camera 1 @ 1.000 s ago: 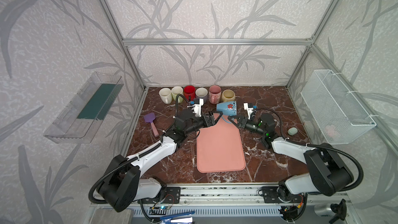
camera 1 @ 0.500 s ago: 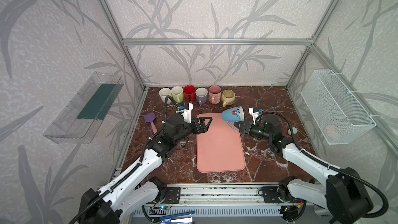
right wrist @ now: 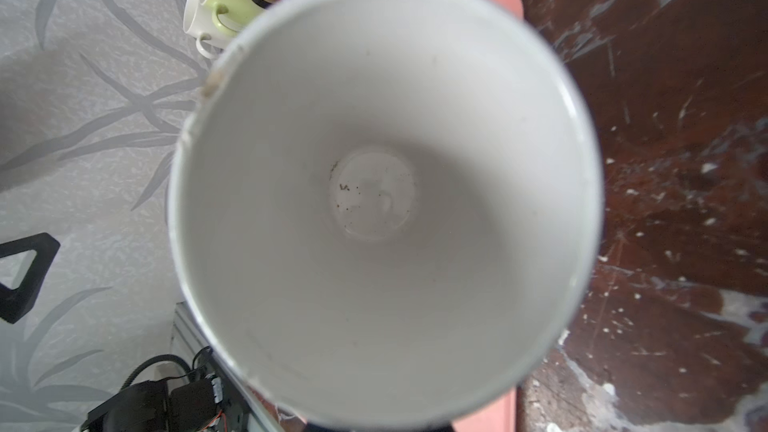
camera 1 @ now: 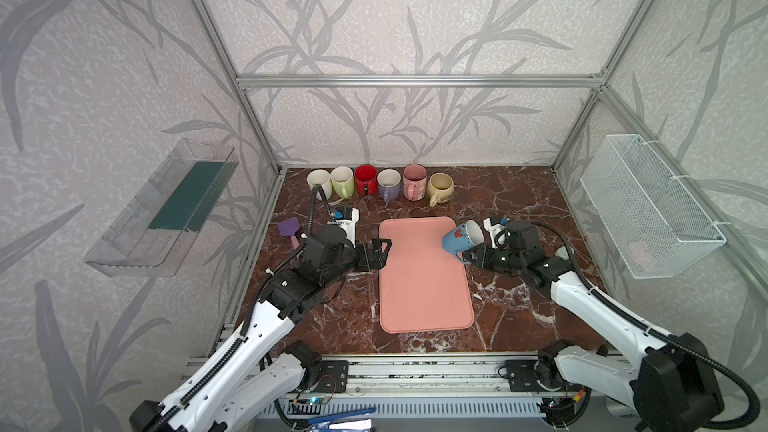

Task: Turn the mug right side up
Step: 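Carry the blue mug with the right gripper toward the cream mug while the left withdraws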

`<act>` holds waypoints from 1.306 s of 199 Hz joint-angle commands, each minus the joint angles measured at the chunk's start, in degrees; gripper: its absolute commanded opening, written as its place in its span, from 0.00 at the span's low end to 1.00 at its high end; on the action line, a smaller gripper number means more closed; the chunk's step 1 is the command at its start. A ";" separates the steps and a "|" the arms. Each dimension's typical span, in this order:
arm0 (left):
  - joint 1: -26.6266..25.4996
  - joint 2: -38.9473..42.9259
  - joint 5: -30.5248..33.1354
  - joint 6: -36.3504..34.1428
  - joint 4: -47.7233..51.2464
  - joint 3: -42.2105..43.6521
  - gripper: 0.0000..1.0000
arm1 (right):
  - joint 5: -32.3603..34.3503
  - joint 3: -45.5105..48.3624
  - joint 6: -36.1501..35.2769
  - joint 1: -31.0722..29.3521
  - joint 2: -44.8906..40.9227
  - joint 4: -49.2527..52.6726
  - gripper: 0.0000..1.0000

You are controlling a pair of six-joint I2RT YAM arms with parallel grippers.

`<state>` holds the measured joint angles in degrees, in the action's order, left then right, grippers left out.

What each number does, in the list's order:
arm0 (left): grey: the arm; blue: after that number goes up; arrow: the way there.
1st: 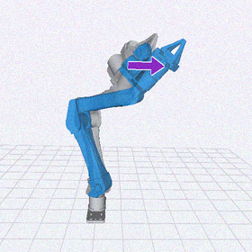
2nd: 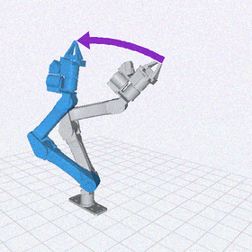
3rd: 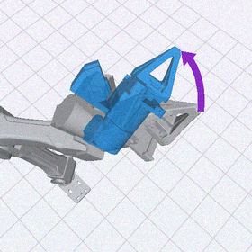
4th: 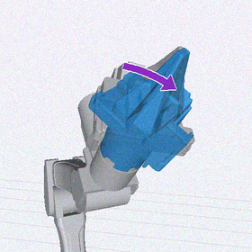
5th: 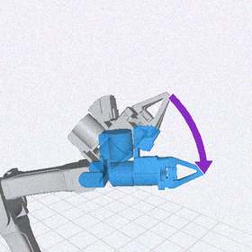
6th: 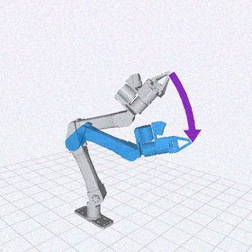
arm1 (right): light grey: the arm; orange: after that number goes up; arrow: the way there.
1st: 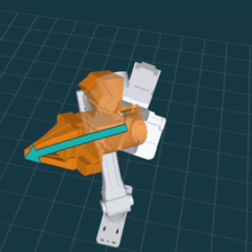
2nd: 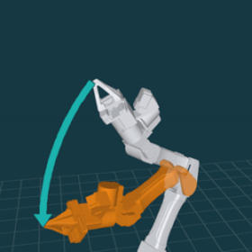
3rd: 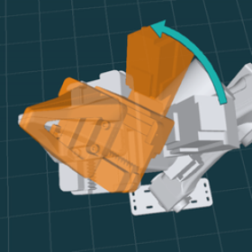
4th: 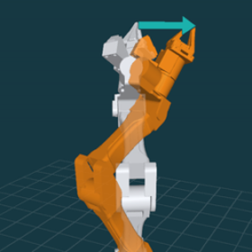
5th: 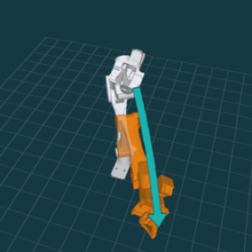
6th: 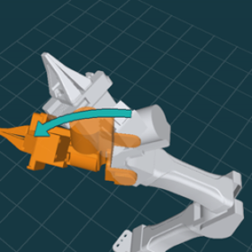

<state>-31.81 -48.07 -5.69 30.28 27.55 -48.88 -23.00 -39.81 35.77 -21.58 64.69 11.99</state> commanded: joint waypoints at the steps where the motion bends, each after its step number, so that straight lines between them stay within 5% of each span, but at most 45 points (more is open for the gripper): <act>1: 0.14 0.90 2.86 -4.00 7.80 -2.78 0.99 | 2.81 -5.18 -4.99 0.57 -0.09 2.55 0.00; 144: 0.26 5.31 9.38 -9.80 13.87 -0.98 0.99 | 14.58 -22.97 -17.24 4.01 15.90 14.94 0.00; 260: 0.31 6.94 10.25 -9.71 14.11 -0.33 0.99 | 27.80 -49.82 -28.09 4.12 41.78 21.61 0.00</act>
<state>-31.79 -42.13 2.70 21.41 40.34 -50.02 1.23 -85.36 11.60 -17.72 103.61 34.72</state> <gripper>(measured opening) 0.995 0.169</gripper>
